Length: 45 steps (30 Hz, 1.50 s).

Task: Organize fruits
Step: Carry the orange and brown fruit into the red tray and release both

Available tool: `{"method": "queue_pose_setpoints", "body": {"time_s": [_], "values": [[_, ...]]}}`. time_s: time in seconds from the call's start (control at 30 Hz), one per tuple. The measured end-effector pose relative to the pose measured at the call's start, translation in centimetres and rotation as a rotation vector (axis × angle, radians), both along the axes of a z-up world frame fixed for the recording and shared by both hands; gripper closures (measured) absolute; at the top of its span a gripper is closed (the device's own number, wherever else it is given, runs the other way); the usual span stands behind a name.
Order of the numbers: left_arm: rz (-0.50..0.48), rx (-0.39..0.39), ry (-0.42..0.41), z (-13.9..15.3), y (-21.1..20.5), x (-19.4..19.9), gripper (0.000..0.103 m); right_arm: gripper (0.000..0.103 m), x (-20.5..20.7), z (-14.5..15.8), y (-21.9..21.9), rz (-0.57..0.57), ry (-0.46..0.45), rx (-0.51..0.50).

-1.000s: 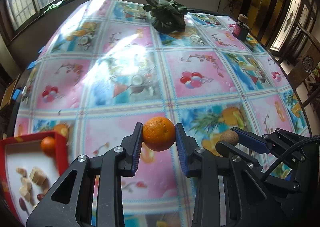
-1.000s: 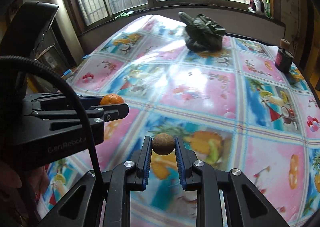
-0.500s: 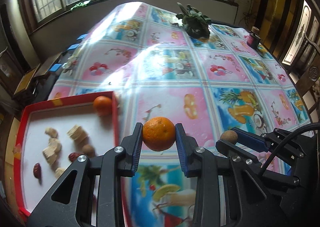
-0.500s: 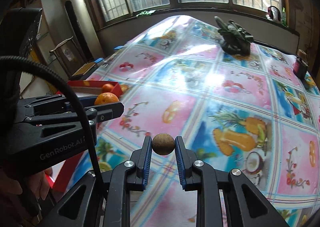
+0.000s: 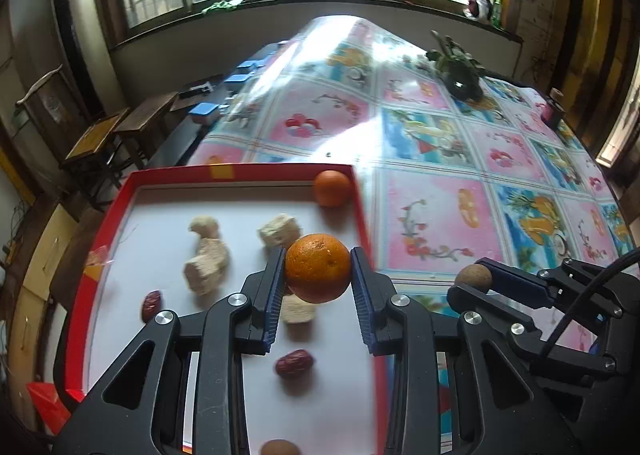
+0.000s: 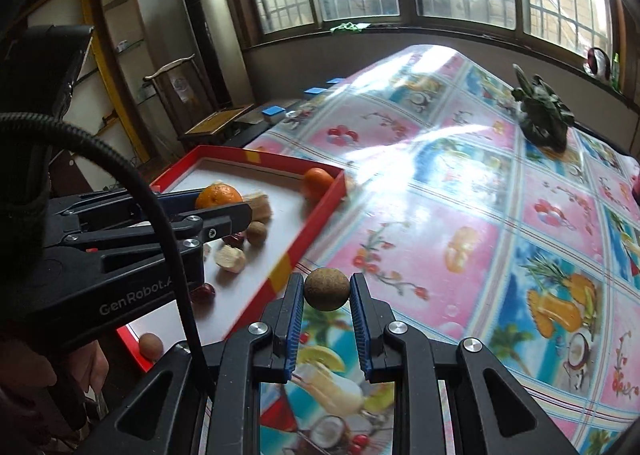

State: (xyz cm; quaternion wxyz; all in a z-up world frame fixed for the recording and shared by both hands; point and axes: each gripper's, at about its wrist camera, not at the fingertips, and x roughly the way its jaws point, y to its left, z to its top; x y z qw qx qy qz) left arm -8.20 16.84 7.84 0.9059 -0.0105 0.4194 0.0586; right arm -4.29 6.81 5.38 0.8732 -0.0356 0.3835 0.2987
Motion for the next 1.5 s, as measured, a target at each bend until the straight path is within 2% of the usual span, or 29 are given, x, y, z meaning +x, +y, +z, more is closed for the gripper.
{"method": "queue_pose_setpoints", "body": {"time_s": [0.43, 0.67, 1.07, 1.37, 1.43, 1.5], "values": [[0.099, -0.012, -0.012, -0.1, 5.6, -2.3, 0.072, 0.081, -0.3, -0.3, 5.7, 0.117, 0.009, -0.032], [0.130, -0.012, 0.007, -0.9, 7.5, -3.0, 0.072, 0.081, 1.2, -1.1, 7.6, 0.143, 0.038, -0.036], [0.158, 0.005, 0.016, -1.9, 8.4, -2.6, 0.072, 0.081, 3.4, -2.8, 11.2, 0.195, 0.063, -0.055], [0.193, 0.004, 0.023, -2.5, 8.8, -2.4, 0.071, 0.081, 4.2, -3.0, 12.6, 0.224, 0.035, -0.030], [0.196, -0.004, 0.034, -2.6, 9.0, -2.3, 0.071, 0.079, 4.1, -3.0, 12.5, 0.224, 0.036, -0.021], [0.202, 0.005, 0.038, -2.8, 8.9, -2.3, 0.070, 0.073, 4.0, -2.8, 12.3, 0.218, 0.034, -0.021]]}}
